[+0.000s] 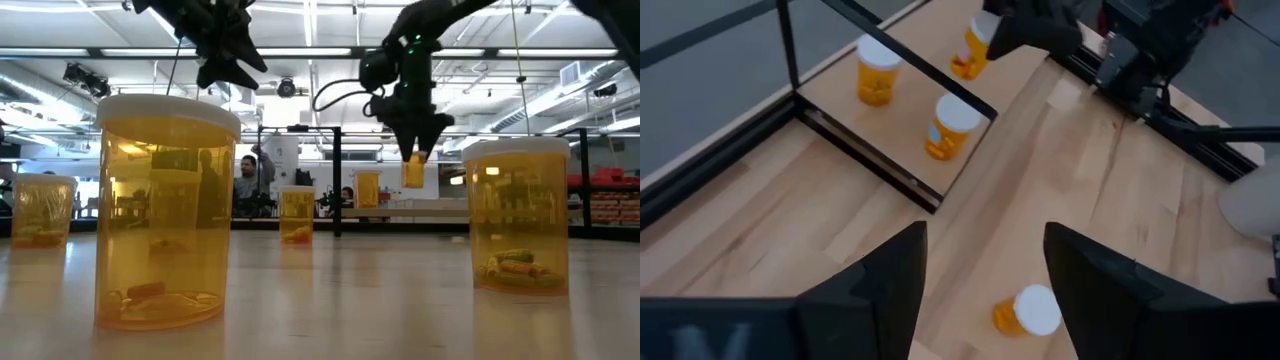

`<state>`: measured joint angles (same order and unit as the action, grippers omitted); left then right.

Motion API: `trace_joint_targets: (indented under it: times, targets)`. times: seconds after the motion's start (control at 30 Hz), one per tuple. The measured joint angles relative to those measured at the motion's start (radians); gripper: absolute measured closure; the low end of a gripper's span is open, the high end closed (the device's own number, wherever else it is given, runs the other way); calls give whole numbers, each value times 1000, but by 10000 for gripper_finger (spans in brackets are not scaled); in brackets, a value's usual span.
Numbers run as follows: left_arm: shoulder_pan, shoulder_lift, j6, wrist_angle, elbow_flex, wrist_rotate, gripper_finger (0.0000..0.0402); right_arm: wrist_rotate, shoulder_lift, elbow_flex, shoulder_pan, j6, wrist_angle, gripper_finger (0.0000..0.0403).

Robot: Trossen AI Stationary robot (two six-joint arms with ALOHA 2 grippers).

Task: Pick and place medicine bottles onto shelf by color
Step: Put the orange pill bottle on the shelf

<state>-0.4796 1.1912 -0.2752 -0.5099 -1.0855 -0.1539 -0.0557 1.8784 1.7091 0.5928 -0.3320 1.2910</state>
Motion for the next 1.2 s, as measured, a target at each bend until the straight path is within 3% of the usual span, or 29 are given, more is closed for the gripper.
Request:
trace_joint_targets:
  times: [0.4, 1.2]
  targets:
    - [-8, 0, -1, -1, 0, 0, 190, 0, 240, 255, 105, 106, 84, 171]
    - [-8, 0, -8, -3, 0, 0, 186, 2, 252, 247, 132, 120, 50, 170]
